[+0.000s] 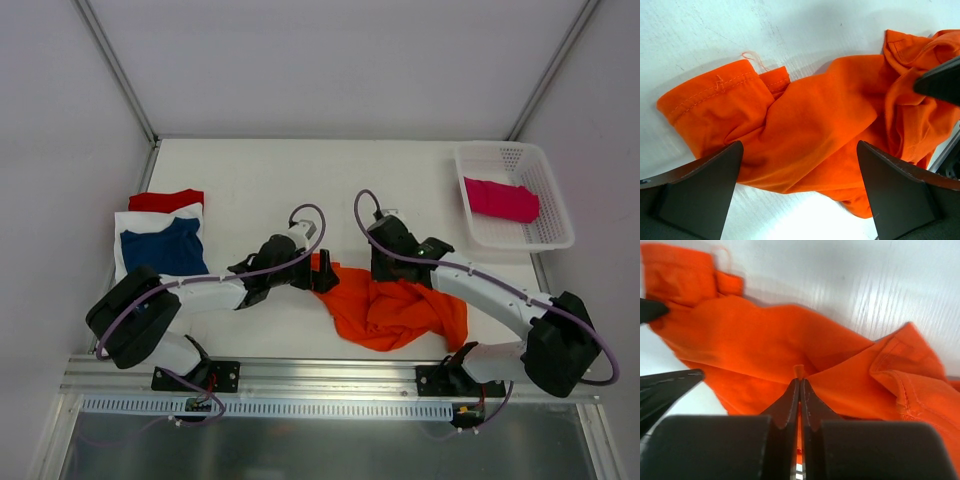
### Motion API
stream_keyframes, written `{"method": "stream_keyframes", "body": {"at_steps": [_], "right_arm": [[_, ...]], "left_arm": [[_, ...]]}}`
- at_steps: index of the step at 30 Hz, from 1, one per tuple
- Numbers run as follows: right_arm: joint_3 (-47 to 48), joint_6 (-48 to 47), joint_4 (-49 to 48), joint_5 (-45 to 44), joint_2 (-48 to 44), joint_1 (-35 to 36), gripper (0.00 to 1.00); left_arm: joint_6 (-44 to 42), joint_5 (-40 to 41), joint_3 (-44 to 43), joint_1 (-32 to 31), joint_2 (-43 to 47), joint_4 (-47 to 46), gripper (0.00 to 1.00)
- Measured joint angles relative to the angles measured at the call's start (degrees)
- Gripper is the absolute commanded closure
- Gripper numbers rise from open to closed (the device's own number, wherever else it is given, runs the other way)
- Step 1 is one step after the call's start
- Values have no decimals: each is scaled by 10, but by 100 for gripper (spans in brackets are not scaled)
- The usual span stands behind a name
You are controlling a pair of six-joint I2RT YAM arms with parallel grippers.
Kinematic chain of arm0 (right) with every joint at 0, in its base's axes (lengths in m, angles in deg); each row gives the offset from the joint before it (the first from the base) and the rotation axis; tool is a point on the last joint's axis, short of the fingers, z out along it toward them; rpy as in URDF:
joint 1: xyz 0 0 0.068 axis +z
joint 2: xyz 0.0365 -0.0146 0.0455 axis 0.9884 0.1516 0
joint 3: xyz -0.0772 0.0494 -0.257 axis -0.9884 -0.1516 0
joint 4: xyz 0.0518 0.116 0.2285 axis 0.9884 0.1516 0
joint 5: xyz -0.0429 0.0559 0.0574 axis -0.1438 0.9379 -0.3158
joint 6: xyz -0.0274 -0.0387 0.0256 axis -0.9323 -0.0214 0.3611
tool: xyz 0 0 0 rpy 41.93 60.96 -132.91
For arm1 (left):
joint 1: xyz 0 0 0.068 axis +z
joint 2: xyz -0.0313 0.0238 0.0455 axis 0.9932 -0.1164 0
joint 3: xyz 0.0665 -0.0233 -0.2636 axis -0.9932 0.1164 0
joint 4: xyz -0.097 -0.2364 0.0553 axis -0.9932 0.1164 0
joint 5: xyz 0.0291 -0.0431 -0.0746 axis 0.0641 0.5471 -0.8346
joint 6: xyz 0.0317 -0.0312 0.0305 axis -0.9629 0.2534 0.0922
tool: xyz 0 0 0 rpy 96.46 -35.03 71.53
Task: Fold and stack the t-shirts
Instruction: Flatten the tshirt out
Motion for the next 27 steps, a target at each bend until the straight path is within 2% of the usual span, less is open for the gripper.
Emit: {"method": "stream_keyframes", "body": {"at_steps": [3, 6, 11, 13, 16, 21, 27], "right_arm": [[63, -23, 38, -13, -5, 0, 100], [180, -59, 100, -37, -13, -3, 100], [466, -127, 206, -100, -23, -12, 100], [541, -143, 227, -124, -33, -14, 100], [591, -163, 272, -158, -66, -15, 100], [595, -184, 348, -218, -118, -16, 99], [661, -202, 410, -267, -135, -17, 98]], "left_arm": [[-3, 9, 0, 0, 13, 14, 1], [-10, 19, 0, 0, 29, 28, 1], [-13, 35, 0, 0, 47, 43, 1], [-13, 42, 0, 0, 53, 47, 1], [-13, 46, 0, 0, 67, 57, 1], [-17, 57, -1, 0, 103, 74, 1], [-18, 75, -4, 0, 147, 100, 1]]}}
